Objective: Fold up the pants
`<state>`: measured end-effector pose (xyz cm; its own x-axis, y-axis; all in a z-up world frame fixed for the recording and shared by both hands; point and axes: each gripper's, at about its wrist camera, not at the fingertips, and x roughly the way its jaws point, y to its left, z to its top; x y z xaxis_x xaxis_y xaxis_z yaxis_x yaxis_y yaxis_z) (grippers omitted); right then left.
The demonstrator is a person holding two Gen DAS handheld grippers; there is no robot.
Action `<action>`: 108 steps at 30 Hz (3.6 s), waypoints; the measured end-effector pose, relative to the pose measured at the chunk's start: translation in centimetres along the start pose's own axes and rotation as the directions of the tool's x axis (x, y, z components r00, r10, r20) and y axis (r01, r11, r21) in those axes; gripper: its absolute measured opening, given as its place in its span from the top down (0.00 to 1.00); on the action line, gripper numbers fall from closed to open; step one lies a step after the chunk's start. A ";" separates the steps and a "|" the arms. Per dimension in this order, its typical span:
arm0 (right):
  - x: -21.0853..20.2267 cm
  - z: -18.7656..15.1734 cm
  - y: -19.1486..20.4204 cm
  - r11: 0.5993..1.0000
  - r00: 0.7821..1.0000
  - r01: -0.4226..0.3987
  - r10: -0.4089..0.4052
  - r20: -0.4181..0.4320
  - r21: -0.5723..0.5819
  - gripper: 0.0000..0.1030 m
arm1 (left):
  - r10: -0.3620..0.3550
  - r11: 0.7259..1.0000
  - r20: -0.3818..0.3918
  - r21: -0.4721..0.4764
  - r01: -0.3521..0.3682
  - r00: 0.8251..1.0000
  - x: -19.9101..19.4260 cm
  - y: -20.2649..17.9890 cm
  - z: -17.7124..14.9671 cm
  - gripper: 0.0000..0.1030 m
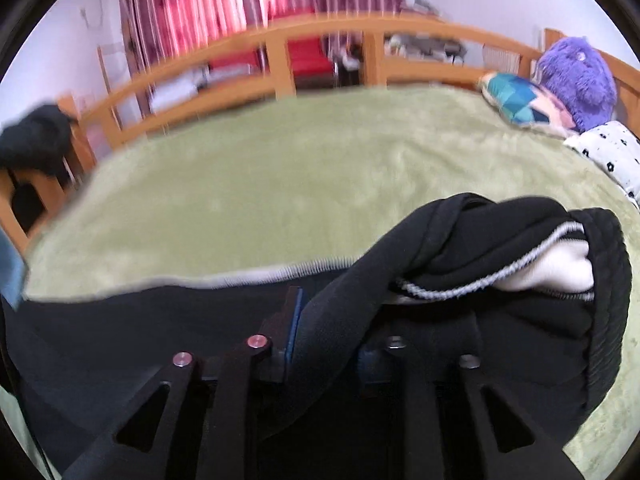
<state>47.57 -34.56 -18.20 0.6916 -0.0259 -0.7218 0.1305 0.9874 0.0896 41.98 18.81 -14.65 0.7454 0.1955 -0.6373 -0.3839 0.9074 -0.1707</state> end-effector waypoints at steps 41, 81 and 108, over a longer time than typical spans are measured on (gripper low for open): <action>-13.6 -14.6 12.0 0.968 0.995 -0.093 0.095 -0.002 -0.233 0.29 | 0.007 1.000 -0.058 0.028 -0.006 0.998 -1.0 12.3 0.2 0.84; -17.4 -17.9 9.4 0.983 0.999 0.038 -0.043 -0.023 -0.182 0.29 | 0.122 0.992 -0.165 0.044 -0.117 0.979 2.2 18.1 -1.3 0.84; -19.1 -19.2 8.8 0.977 0.996 0.073 -0.082 -0.037 -0.200 0.29 | 0.113 0.979 -0.260 -0.134 -0.152 0.959 1.1 23.0 -4.3 0.26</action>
<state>21.90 -22.34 -16.83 0.6517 -0.1012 -0.7517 0.0358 0.9941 -0.1028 31.60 38.29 -22.47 0.5299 0.1936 -0.8257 -0.5619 0.8094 -0.1709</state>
